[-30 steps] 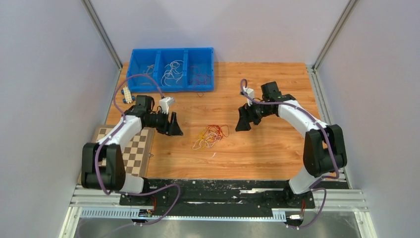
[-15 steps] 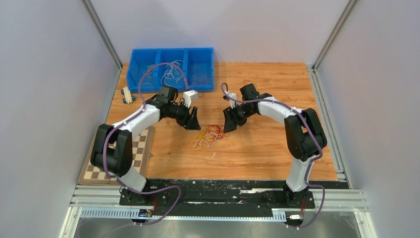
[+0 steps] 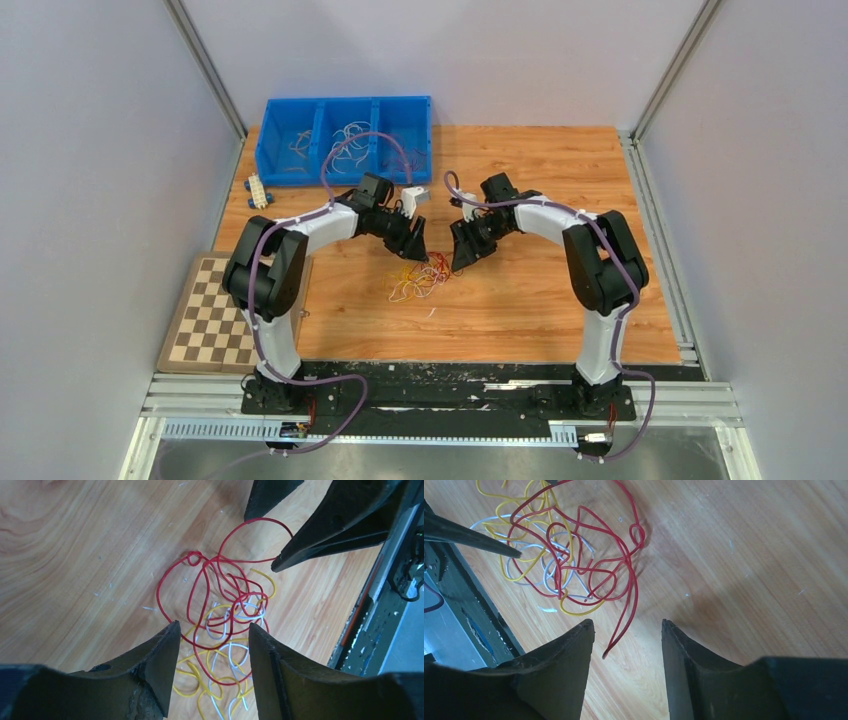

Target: Untangle the cables

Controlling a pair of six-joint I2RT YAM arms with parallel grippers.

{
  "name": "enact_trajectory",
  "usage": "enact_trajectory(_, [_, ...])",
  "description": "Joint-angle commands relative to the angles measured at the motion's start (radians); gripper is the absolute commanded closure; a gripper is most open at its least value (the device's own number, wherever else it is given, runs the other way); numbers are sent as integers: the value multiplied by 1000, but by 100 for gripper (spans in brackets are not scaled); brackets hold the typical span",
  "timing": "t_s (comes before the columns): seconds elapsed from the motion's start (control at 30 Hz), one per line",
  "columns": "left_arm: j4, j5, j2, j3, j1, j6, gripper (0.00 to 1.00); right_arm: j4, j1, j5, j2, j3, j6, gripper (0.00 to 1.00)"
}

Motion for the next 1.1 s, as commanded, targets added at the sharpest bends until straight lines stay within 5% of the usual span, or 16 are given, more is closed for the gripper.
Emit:
enact_trajectory(0.0, [63, -3, 25, 62, -21, -20, 42, 31, 5, 14, 23, 42, 18, 51])
enact_trajectory(0.07, [68, -21, 27, 67, -24, -24, 50, 30, 7, 24, 31, 48, 14, 58])
enact_trajectory(0.23, [74, -80, -27, 59, -15, -57, 92, 14, 6, 82, 16, 49, -14, 90])
enact_trajectory(0.3, [68, -73, -93, 47, 8, -75, 100, -2, 3, 131, -18, 38, -38, 100])
enact_trajectory(0.5, [-33, -21, -325, 43, 192, -95, 100, -25, -55, 305, -184, -66, -132, 100])
enact_trajectory(0.73, [-149, 0, -462, 66, 483, -76, 100, -46, -264, 442, -347, -141, -224, 100])
enact_trajectory(1.07, [-134, 14, -568, 74, 667, -96, 100, -90, -509, 410, -416, -147, -370, 100])
